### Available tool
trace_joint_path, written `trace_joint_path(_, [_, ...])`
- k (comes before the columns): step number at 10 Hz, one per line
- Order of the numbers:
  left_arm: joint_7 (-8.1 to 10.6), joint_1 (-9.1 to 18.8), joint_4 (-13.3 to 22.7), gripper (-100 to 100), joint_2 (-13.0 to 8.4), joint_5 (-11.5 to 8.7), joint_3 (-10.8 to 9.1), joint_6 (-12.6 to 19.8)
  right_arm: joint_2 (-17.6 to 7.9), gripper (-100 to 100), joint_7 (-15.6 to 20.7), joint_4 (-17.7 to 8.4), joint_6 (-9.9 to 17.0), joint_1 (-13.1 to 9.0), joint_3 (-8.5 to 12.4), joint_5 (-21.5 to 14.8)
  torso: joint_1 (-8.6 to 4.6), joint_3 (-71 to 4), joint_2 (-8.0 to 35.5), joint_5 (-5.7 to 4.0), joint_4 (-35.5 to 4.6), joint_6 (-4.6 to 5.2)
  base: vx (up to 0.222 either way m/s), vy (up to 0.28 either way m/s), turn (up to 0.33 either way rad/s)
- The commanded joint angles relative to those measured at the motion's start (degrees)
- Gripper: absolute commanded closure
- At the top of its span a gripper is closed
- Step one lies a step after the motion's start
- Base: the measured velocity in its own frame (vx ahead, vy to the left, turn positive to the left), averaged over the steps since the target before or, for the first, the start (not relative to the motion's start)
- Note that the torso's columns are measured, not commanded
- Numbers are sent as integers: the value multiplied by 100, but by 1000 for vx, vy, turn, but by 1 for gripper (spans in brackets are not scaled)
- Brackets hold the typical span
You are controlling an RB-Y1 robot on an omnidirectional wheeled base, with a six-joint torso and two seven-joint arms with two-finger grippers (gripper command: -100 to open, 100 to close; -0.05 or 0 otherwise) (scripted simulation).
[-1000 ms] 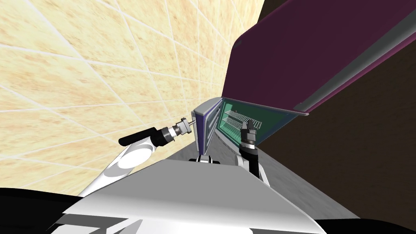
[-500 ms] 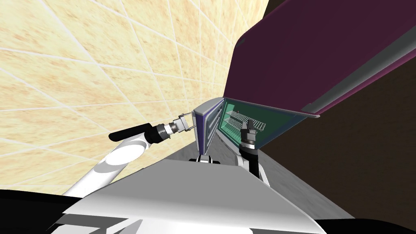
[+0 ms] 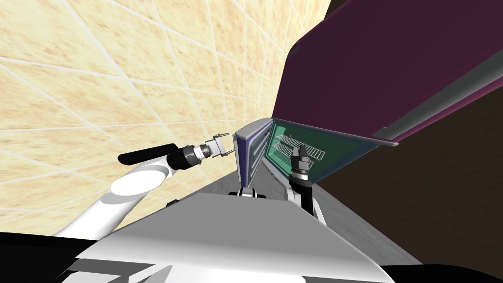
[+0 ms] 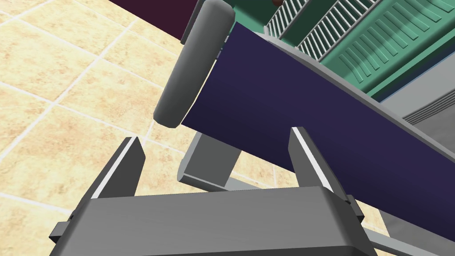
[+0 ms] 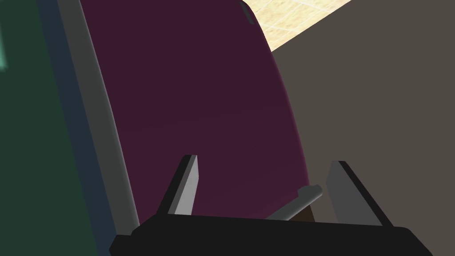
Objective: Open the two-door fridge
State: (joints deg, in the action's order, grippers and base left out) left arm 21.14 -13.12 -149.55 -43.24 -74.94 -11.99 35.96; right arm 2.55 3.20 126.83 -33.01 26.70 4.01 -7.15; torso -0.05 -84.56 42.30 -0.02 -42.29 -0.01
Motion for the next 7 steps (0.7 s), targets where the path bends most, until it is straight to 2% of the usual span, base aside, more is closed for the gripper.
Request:
trace_joint_path(1, [79, 68, -24, -100, -88, -134, -145, 52, 0, 0, 0, 0, 0, 0, 0, 0, -5, 0, 1, -2, 0, 1, -4, -21, 29])
trace_joint_path(2, [105, 76, -28, 0, -96, -147, -162, 68, 0, 0, 0, 0, 0, -1, 0, 0, 7, 1, 1, 2, 0, 3, 0, 0, 0])
trace_joint_path(7, [103, 75, -27, 0, -95, -146, -160, 66, 0, 0, 0, 0, 0, 0, 0, 0, 5, -1, -1, 1, 1, 1, 0, 0, 0])
